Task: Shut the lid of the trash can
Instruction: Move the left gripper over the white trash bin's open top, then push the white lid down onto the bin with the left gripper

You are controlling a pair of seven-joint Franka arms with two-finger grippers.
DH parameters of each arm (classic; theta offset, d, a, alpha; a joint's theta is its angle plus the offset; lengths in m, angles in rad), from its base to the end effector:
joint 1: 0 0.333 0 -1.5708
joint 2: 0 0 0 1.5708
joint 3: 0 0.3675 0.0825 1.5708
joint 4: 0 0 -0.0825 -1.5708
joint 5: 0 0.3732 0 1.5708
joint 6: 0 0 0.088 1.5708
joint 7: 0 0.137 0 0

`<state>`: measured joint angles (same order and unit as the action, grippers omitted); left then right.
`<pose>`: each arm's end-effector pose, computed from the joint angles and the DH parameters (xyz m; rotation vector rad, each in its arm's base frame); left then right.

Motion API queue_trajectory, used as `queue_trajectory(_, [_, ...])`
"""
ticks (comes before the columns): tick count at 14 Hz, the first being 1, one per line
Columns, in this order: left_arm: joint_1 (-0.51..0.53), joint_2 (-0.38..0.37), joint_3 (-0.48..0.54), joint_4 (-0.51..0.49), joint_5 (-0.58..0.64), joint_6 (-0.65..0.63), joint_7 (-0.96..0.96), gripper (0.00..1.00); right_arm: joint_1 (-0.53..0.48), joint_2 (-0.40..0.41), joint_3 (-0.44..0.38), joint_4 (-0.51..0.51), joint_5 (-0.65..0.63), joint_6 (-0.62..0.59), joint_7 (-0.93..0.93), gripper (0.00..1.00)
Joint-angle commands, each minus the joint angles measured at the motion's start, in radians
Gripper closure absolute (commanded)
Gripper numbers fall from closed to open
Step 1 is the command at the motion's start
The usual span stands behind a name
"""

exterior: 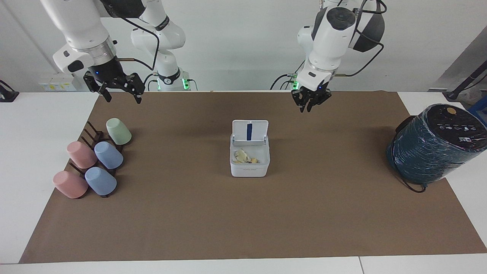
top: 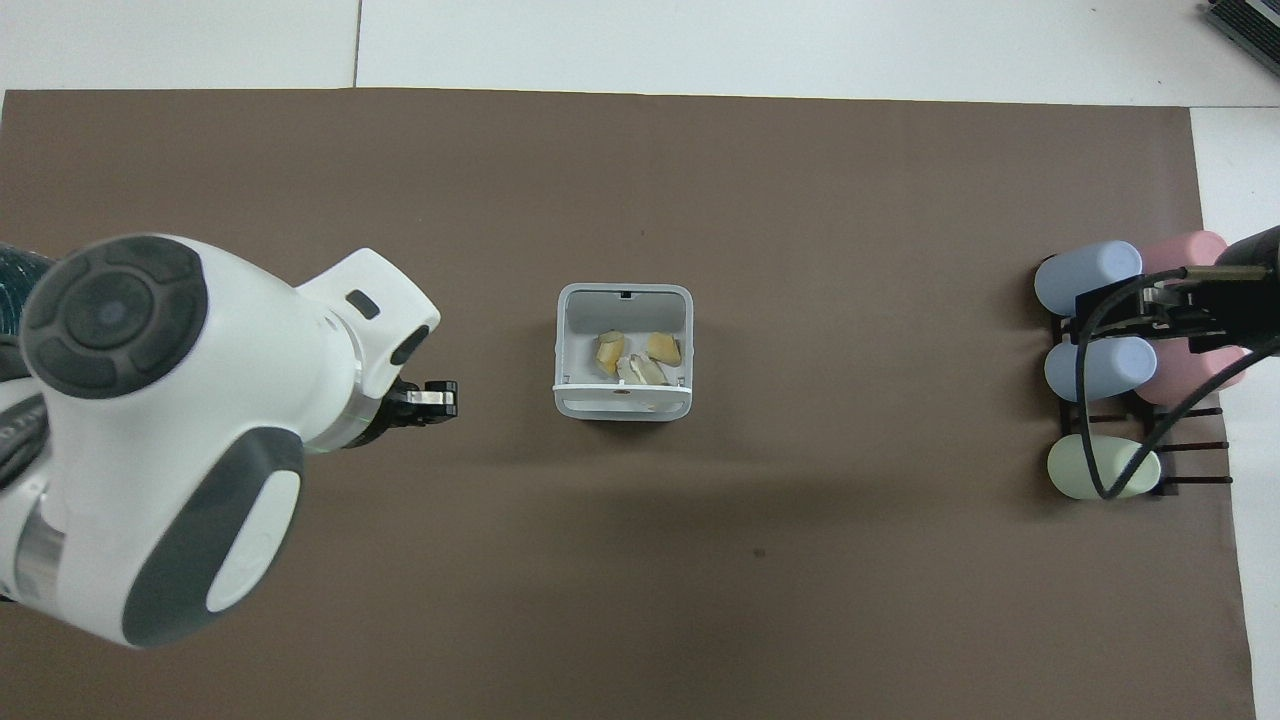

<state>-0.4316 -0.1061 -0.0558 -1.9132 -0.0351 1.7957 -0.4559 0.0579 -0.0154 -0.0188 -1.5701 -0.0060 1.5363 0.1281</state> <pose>0.4497 -0.2443 0.5620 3.1212 -0.0361 -0.0361 0.5337 0.0200 0.6516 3.1311 -0.1397 -0.0280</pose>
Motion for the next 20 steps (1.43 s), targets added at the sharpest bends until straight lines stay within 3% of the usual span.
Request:
queue_trajectory(1, [-0.091,-0.053,0.017,-0.067,-0.025,0.048,-0.094,0.84,-0.012,-0.006,0.002,-0.007,0.023,-0.001,-0.022,0.0])
queue_trajectory(6, [-0.199,-0.003,0.017,-0.142,-0.034,0.321,-0.244,0.97,-0.012,-0.006,0.002,-0.007,0.023,-0.001,-0.022,0.0])
queue_trajectory(14, [-0.191,0.155,0.019,-0.129,-0.098,0.733,-0.355,0.97,-0.012,-0.006,0.002,-0.007,0.023,-0.001,-0.022,0.0])
queue_trajectory(20, [-0.174,0.209,0.021,-0.099,-0.129,0.832,-0.359,0.97,-0.012,-0.006,0.002,-0.007,0.023,-0.001,-0.022,0.0])
